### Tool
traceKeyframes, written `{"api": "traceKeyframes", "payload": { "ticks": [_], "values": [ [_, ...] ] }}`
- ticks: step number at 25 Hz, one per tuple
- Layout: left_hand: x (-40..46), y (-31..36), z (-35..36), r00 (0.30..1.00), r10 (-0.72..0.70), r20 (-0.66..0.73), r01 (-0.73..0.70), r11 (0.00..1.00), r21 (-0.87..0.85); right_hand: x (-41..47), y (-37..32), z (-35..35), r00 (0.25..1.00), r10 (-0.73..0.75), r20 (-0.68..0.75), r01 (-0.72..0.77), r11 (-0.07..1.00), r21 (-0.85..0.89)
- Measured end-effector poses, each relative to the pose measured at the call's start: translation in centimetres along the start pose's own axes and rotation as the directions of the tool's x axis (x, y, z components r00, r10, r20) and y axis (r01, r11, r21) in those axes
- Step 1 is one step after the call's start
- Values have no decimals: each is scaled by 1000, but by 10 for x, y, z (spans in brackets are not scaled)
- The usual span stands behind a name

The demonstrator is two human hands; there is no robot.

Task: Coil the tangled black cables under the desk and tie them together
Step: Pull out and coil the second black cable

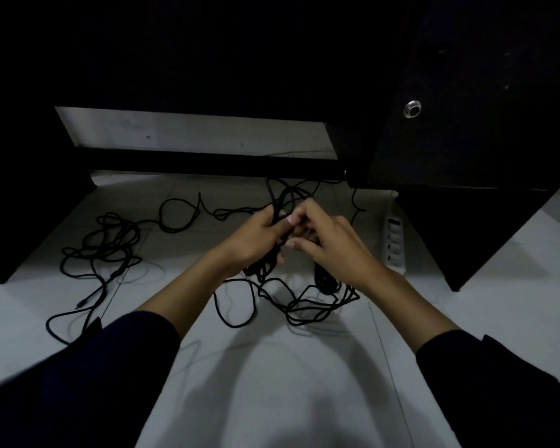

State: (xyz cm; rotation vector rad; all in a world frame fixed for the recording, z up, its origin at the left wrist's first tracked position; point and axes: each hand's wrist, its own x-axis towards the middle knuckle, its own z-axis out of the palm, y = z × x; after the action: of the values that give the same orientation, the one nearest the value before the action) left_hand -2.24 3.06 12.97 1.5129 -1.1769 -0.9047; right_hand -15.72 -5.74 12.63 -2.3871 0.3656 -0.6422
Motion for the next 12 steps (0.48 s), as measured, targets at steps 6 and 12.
{"api": "traceKeyframes", "payload": {
  "ticks": [6, 12],
  "values": [
    [0, 1, -8, 999, -51, 19, 48, 992, 119, 2, 12, -8, 995, 59, -82, -62, 998, -31],
    [-10, 7, -21, 993, -108, 54, 98, 983, 155, -5, 32, -18, 993, 67, -101, -77, 993, -93]
  ]
}}
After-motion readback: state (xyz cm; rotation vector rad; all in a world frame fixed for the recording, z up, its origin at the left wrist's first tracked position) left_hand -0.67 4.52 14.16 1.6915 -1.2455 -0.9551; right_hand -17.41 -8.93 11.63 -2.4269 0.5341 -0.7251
